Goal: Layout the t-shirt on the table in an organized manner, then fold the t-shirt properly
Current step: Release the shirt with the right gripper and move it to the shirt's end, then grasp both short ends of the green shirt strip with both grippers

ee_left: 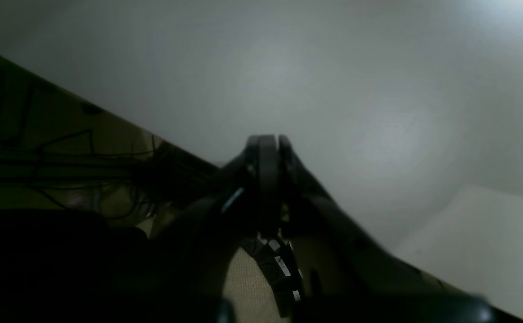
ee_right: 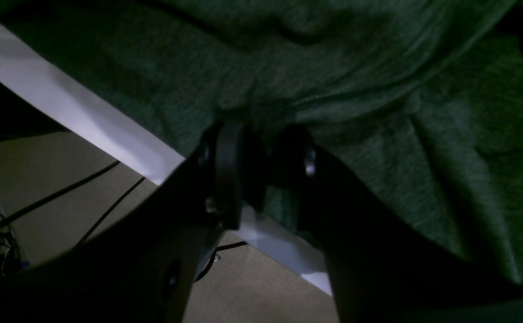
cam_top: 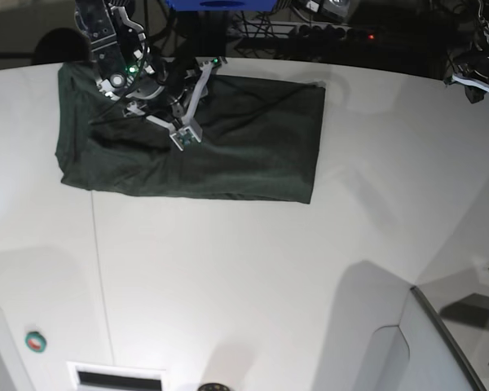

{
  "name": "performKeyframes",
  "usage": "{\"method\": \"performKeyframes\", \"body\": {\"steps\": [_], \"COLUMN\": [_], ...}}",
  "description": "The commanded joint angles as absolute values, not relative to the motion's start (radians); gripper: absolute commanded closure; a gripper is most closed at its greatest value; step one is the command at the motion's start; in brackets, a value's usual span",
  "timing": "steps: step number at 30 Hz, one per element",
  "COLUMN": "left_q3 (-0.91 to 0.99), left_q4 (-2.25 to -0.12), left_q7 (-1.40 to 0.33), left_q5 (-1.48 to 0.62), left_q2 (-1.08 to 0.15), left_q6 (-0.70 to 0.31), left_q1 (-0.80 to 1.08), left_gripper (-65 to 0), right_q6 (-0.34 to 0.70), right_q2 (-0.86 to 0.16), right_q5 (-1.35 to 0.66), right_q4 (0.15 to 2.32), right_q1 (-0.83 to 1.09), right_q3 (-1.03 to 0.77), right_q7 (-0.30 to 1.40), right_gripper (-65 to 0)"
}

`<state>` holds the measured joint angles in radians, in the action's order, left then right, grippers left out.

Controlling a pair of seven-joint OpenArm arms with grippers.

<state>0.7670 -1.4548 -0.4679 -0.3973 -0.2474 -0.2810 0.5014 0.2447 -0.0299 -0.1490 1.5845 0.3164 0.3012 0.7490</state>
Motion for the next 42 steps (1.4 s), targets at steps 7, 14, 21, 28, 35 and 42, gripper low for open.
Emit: {"method": "performKeyframes", "body": {"steps": [7, 14, 21, 28, 35, 42], "left_q3": [0.776, 0.776, 0.776, 0.776, 0.776, 0.74], "left_q4": [-1.468, -1.468, -1.468, -1.468, -1.468, -1.468], "left_q7": [-0.45, -0.45, -0.45, -0.45, -0.45, -0.45], "left_q5": [-0.406, -0.406, -0.406, -0.406, -0.406, -0.404], "left_q2": [-0.266, -0.266, -0.266, -0.266, -0.266, -0.259], "left_q6": [-0.278, -0.278, -0.278, -0.278, -0.278, -0.278], "left_q1": [0.507, 0.506, 0.506, 0.506, 0.506, 0.479], "left_gripper": [0.0, 0.0, 0.0, 0.0, 0.0, 0.0], "right_q6": [0.239, 0.205, 0.17, 0.166, 0.179, 0.604], "right_q2": [-0.028, -0.061, -0.062, -0.074, -0.074, -0.105], "right_q5": [-0.154, -0.151, -0.151, -0.151, -0.16, -0.395], "right_q4": [1.61, 1.675, 1.682, 1.692, 1.839, 1.63], "right_q1": [0.314, 0.314, 0.312, 0.315, 0.349, 0.206], "right_q3": [0.298, 0.297, 0.298, 0.282, -0.051, -0.562], "right_q7": [0.74, 0.785, 0.788, 0.819, 0.848, 0.94], "right_gripper": [-1.2, -0.9, -0.9, -16.2, -30.5, -45.9]}}
